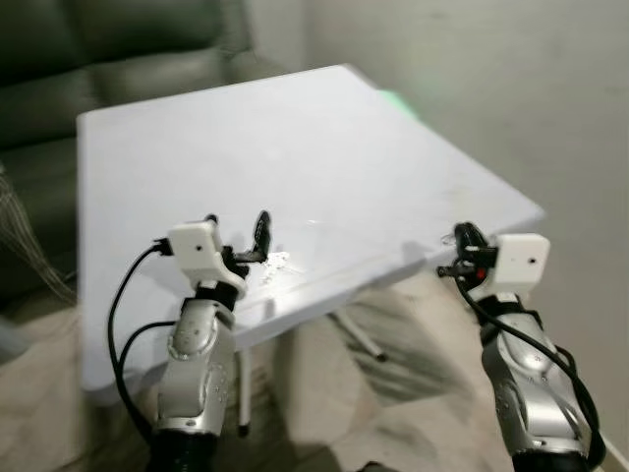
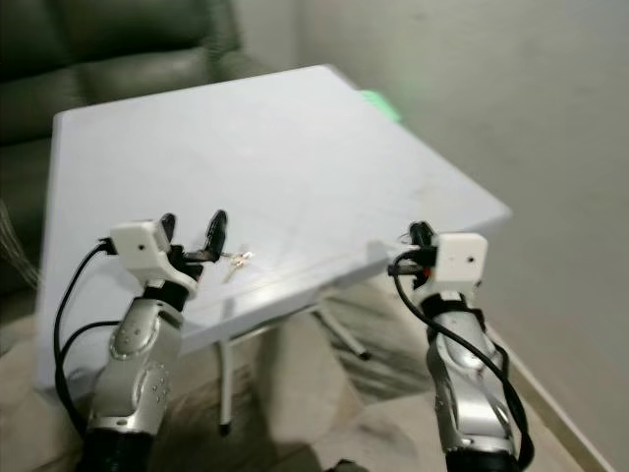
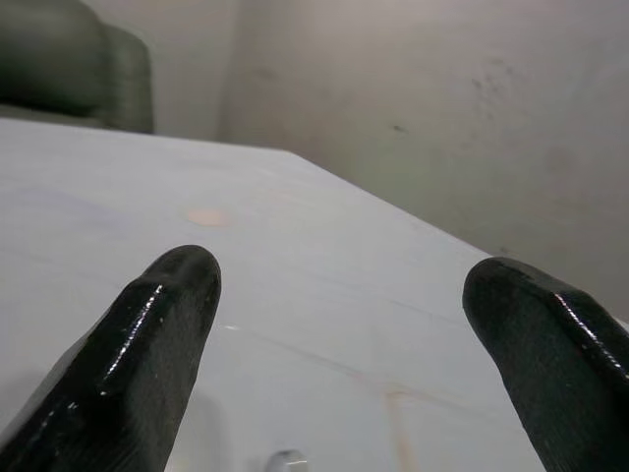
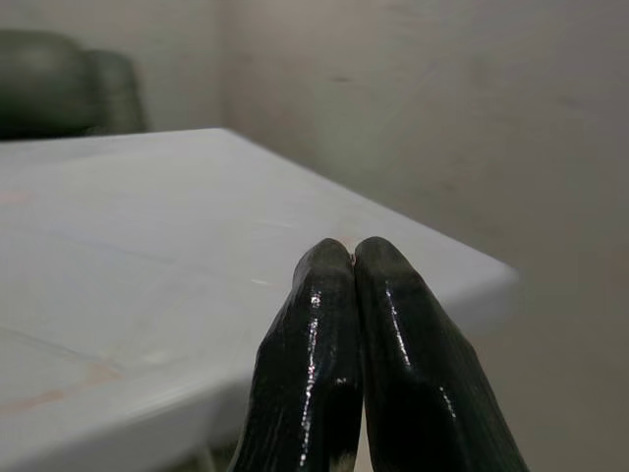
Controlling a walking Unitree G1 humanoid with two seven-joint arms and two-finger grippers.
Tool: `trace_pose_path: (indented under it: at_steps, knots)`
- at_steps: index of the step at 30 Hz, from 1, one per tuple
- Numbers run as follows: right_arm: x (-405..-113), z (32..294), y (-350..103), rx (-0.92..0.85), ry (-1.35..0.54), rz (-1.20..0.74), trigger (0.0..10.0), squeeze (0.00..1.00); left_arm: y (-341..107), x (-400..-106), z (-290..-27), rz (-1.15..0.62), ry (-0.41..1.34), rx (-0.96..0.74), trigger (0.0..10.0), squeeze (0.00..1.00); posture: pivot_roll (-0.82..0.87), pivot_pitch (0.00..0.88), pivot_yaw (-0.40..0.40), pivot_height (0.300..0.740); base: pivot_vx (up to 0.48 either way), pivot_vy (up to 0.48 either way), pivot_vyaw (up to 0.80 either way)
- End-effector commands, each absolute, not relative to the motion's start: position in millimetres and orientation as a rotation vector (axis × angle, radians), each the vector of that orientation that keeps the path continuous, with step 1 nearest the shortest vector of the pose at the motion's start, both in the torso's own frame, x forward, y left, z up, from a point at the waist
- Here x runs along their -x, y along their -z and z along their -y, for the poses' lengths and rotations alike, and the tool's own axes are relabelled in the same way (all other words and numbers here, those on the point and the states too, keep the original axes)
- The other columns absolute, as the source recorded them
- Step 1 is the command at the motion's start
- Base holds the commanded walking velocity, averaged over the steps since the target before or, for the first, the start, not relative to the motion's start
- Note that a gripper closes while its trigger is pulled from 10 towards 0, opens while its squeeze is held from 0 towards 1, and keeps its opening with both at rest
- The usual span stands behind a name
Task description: Hang keys on a hook
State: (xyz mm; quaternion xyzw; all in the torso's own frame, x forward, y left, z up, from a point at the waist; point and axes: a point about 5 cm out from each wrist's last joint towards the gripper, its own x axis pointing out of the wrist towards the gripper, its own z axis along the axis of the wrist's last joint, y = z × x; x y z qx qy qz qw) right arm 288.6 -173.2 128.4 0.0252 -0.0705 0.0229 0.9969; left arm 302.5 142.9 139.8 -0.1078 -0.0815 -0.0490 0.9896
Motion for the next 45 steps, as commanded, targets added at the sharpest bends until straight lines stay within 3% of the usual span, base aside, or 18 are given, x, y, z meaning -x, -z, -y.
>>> trace_pose_path:
  at_steps: [1,42,45]
  knots:
    - [-289.0,172.8,-129.8,-0.047,-0.054,0.139,10.0,0.00,-141.7,-303.4,-142.4,0.161,0.091,0.208,10.0,0.00,-0.03,0.031,-0.007,0.721,0.000,0.000,-0.78]
    - [-291.0,173.1,-132.9,-0.044,-0.044,0.146,10.0,0.00,-143.3,-302.0,-143.7,0.142,0.093,0.174,10.0,0.00,-0.02,0.069,-0.007,0.721,0.000,0.000,-0.78]
    - [-290.4,172.6,-137.0,-0.049,-0.048,0.184,10.0,0.00,-143.7,-302.8,-143.1,0.141,0.098,0.172,10.0,0.00,-0.02,0.068,-0.007,0.721,0.000,0.000,0.00]
